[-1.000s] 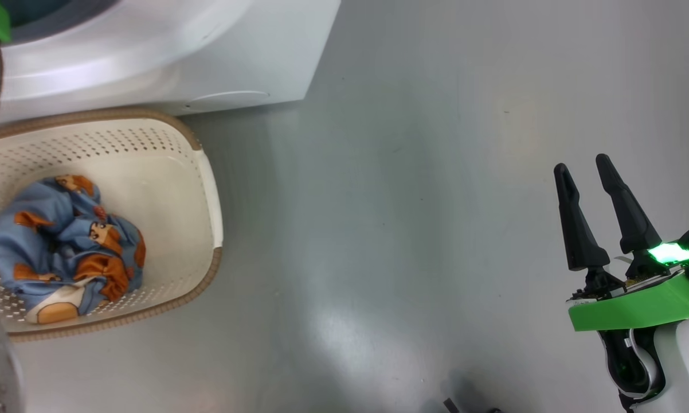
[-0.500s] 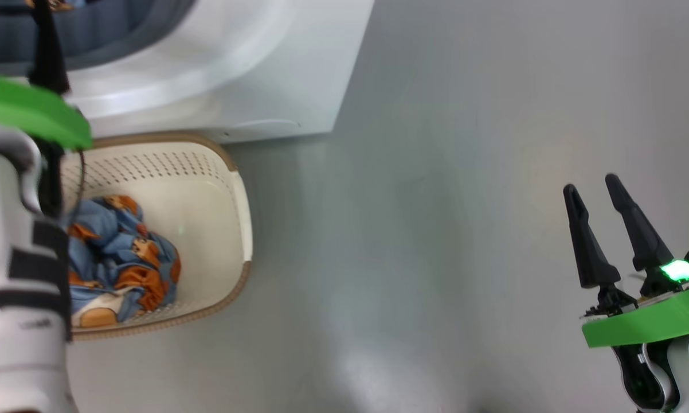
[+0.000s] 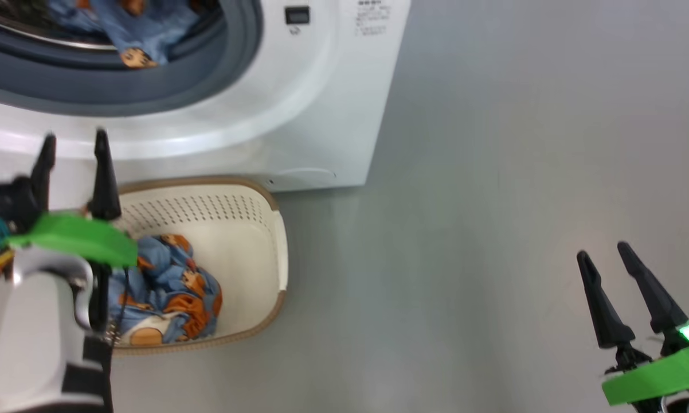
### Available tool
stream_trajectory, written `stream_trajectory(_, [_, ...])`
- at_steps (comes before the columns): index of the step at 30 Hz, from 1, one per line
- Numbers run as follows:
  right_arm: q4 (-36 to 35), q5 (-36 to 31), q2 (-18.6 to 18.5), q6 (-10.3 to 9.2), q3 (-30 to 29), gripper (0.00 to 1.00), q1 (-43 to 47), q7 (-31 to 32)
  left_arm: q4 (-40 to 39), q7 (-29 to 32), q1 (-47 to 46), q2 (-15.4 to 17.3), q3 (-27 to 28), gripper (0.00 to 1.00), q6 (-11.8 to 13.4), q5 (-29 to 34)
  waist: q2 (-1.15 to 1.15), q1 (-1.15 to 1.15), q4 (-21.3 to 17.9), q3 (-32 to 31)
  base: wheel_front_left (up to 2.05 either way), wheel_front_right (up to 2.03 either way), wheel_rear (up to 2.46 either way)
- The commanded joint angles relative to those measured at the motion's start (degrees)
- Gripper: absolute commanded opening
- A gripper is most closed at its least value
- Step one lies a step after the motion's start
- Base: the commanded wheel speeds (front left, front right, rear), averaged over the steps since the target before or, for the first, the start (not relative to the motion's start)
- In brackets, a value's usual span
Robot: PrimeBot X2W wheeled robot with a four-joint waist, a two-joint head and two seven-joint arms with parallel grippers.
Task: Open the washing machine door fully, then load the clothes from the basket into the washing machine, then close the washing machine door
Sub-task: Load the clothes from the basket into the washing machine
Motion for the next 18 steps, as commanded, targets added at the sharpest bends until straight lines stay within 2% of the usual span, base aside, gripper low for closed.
stream_trajectory(1, [-1.0, -0.5, -1.6, 0.17, 0.4, 1.0, 1.7, -0.3, -2.5, -0.3, 2.4, 1.4, 1.6, 1.0, -0.4, 0.8, 0.0, 0.01, 1.9, -3.3, 0.0, 0.0, 0.0])
stream_trajectory(18, [-0.8, -0.9, -1.2, 0.17, -1.8, 1.0, 7.4, -0.3, -15.0, -0.3, 24.7, -0.6, 4.0, 1.0, -1.8, 0.7, 0.0, 0.01, 1.6, -11.2, 0.0, 0.0, 0.0])
